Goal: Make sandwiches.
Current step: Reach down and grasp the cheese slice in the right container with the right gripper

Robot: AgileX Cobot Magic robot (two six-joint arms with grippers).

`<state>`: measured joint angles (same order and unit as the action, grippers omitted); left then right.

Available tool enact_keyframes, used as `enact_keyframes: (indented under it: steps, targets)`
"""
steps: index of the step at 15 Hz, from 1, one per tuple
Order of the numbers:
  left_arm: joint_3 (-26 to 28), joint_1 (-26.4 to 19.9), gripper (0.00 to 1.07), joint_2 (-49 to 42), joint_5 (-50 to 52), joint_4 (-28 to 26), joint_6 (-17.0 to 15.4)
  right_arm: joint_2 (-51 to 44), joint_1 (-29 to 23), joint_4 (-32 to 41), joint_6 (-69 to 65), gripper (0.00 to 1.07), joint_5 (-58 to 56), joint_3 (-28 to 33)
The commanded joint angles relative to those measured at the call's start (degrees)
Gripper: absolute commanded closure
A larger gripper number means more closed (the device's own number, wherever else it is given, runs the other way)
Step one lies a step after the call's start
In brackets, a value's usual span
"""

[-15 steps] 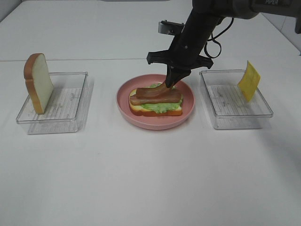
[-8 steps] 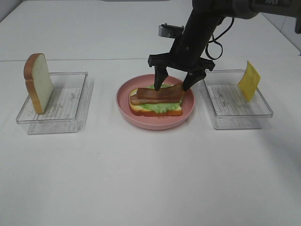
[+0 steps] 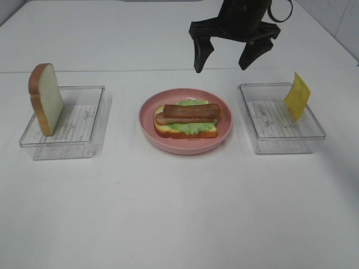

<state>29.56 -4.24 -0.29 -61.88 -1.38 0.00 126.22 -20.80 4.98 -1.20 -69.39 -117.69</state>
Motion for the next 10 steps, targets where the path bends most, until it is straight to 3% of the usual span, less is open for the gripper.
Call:
enact_keyframes:
  steps: [1,5,10]
  targets:
    - [0.0,0.2,0.11,-1.1,0.6,-0.1,-0.3,-0.4,2.2,-3.3,-0.5,0.11,-2.3,-0.2]
    - [0.0,0.2,0.11,-1.1,0.6,-0.1,-0.3,-0.4,12.7,-2.6,-1.9,0.11,1.0,-0.2]
    - [0.0,0.2,0.11,-1.1,0.6,-0.1,-0.3,1.7,19.8,-0.8,0.0,0.11,3.2,-0.2]
